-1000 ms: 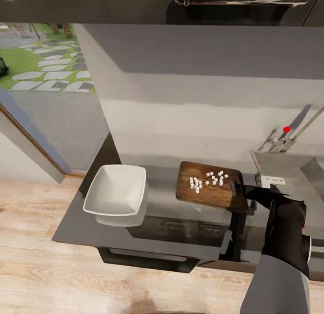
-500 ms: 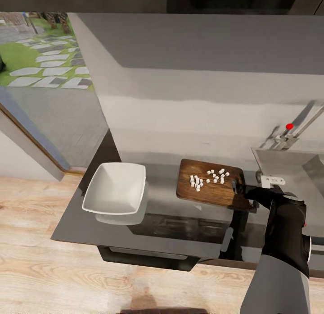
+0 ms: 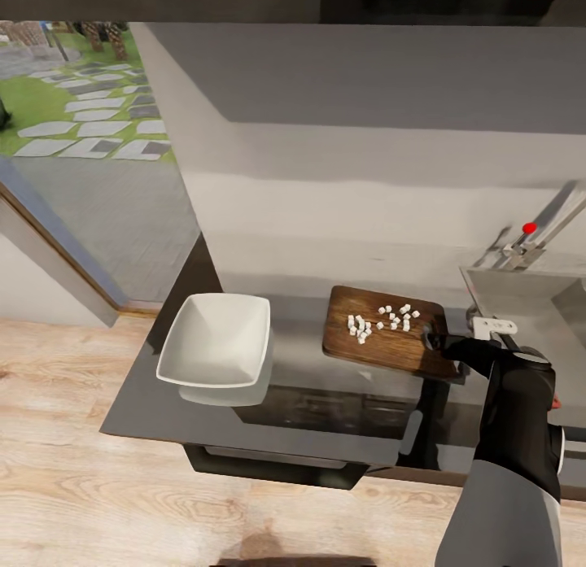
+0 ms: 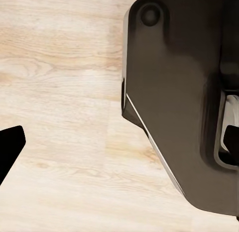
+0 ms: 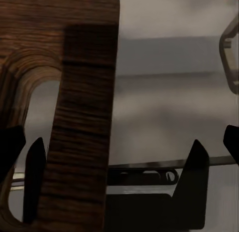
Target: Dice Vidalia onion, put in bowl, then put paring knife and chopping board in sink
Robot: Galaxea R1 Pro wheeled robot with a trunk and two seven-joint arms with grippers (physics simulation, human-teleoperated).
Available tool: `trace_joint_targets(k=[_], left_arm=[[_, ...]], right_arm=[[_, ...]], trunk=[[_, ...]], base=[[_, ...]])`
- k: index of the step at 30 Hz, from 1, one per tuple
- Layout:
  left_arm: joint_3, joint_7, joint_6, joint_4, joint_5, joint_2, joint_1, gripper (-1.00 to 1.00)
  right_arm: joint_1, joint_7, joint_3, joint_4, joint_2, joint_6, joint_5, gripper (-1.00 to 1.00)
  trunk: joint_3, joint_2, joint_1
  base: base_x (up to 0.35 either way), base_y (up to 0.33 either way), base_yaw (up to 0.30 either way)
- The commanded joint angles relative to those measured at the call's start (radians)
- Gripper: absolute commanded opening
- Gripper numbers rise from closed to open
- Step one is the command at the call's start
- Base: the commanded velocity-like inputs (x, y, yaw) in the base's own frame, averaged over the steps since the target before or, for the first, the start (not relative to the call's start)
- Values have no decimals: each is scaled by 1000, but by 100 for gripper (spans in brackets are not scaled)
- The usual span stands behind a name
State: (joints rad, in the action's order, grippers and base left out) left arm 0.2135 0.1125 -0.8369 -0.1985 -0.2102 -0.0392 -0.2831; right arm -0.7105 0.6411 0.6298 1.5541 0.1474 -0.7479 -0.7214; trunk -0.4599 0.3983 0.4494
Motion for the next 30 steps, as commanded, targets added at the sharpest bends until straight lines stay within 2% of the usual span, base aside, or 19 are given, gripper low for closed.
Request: trace_joint_targets(k=[1, 17, 22, 30], left_arm=[[9, 9, -1, -2, -3, -1, -1, 100], [9, 9, -1, -2, -3, -1, -1, 100], [9, 9, -1, -2, -3, -1, -1, 100], [9, 9, -1, -2, -3, -1, -1, 100]], right_arm=[[-1, 10, 3, 1, 0, -1, -10, 100], [-1, 8, 2, 1, 1, -2, -10, 100], [-1, 10, 2, 1, 1, 0, -40, 100], [-1, 9, 1, 1, 1, 1, -47, 100]], trunk=[[-1, 2, 1], [-16, 2, 1], [-18, 2, 1], [-18, 2, 1]], base=[[0, 0, 0], [0, 0, 0], [0, 0, 0], [0, 0, 0]])
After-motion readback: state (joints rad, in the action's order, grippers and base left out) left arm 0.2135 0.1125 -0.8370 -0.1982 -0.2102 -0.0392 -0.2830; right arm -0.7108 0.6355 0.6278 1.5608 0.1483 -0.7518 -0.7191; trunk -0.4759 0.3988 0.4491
